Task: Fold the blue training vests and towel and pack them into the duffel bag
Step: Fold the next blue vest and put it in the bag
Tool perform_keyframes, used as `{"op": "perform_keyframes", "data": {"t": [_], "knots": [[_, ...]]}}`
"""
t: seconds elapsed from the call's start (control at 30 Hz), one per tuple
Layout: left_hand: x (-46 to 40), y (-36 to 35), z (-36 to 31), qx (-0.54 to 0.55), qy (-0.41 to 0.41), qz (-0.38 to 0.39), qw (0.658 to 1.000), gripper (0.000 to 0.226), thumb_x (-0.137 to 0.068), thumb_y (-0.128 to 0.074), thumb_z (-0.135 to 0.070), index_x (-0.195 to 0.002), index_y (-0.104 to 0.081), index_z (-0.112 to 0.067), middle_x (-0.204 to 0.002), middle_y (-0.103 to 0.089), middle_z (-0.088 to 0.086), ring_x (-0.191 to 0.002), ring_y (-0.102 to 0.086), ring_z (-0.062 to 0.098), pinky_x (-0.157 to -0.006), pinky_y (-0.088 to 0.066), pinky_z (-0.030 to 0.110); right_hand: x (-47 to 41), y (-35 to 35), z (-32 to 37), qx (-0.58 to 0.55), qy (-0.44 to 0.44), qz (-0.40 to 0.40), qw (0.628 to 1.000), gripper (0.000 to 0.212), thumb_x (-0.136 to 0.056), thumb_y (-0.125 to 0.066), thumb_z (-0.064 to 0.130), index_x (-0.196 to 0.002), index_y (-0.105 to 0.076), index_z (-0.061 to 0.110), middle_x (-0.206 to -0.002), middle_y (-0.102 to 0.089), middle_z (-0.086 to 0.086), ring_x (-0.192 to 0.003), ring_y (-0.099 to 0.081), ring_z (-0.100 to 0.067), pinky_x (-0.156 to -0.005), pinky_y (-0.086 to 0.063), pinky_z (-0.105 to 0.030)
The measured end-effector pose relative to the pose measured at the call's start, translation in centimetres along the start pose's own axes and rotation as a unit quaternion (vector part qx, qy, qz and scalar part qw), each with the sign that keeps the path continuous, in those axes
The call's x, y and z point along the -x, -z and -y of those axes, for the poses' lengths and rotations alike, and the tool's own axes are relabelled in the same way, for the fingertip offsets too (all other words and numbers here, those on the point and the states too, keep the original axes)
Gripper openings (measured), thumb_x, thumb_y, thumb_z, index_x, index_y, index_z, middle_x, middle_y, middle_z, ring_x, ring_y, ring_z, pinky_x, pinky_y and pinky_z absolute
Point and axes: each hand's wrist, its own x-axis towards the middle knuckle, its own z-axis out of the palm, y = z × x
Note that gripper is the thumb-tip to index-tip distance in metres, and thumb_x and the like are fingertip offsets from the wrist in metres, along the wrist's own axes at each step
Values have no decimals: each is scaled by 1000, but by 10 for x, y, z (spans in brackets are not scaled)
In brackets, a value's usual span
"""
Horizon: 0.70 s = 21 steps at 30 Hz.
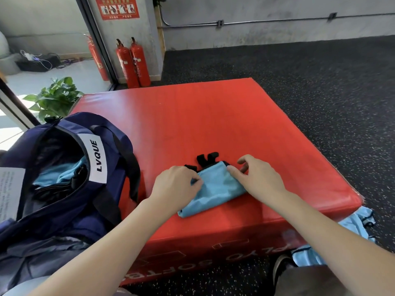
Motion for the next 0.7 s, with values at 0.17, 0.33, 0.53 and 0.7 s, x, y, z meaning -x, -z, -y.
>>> {"op": "perform_keyframes", "data": {"t": [0.17,0.33,0.53,0.7], "knots": [[10,13,-6,53,67,52,995,32,-82,-61,-33,-56,-62,-14,-52,-58,3,-59,-59,21,-50,-41,32,13,-4,8,-18,-10,31,999,46,-88,-56,67,-117,-56,32,-98,-64,17,-101,-62,-15,-84,-49,-37],[28,17,-17,249,113,143,951,11,-89,-70,-22,-81,-75,-15,-58,-71,3,-54,-70,14,-66,-61,25,21,-14,19,-100,-17,72,992,41,-83,-70,61,-108,-58,31,-93,-62,18,-89,-61,-8,-76,-46,-27],[34,12,-19,247,108,102,958,5,-87,-74,-29,-87,-72,-23,-59,-70,-2,-49,-65,6,-55,-52,17,15,-18,15,-271,-103,120,950,43,-67,-93,33,-99,-70,17,-92,-75,0,-89,-72,-18,-85,-57,-39],[29,21,-12,136,52,-24,989,5,-79,-77,-39,-82,-76,-42,-81,-56,-13,-79,-53,5,-68,-46,29,20,-7,22,-367,-80,212,902,30,-73,-87,9,-101,-76,8,-94,-79,-6,-92,-75,-23,-97,-56,-44]]}}
